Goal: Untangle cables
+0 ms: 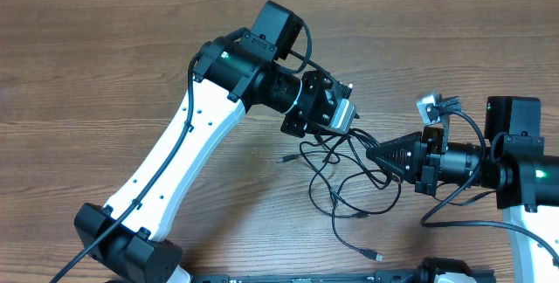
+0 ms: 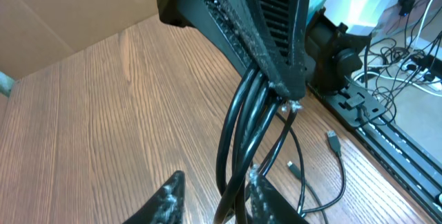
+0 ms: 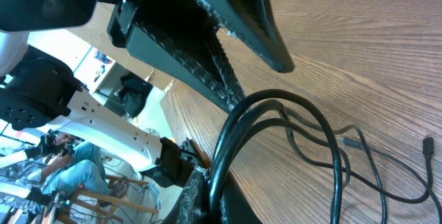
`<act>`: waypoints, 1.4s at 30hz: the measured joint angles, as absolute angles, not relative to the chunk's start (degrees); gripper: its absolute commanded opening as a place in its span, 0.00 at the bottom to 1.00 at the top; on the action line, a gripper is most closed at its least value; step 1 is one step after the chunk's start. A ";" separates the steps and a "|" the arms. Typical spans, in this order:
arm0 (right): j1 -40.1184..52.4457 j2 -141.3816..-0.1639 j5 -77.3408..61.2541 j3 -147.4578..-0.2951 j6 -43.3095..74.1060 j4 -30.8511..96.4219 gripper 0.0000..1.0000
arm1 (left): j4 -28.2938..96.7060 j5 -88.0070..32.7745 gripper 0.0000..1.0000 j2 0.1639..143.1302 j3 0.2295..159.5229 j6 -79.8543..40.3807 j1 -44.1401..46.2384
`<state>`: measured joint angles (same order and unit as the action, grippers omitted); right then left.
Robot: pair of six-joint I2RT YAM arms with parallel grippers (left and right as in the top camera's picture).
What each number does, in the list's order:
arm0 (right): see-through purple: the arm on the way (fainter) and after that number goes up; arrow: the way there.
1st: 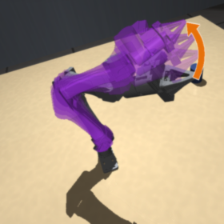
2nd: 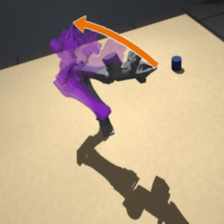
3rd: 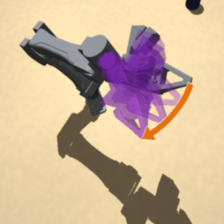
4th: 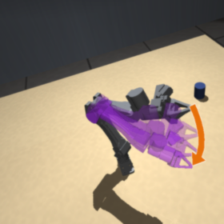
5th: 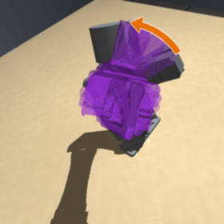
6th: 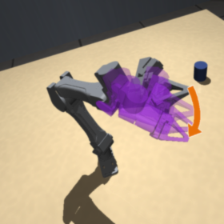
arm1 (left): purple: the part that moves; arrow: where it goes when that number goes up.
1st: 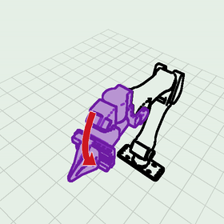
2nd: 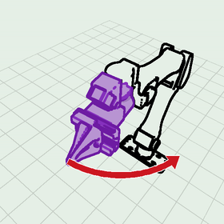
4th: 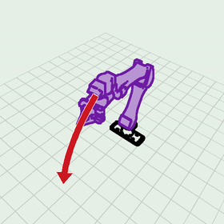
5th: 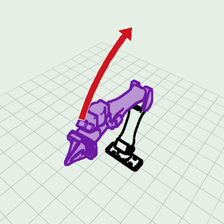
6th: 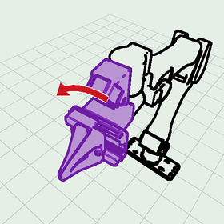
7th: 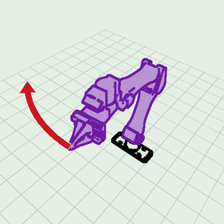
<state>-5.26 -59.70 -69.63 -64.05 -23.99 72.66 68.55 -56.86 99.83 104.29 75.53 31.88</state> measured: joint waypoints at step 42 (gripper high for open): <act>-5.26 -59.70 -71.61 -64.05 -15.29 66.13 0.04 | 71.50 -57.45 0.04 99.81 104.29 75.68 32.08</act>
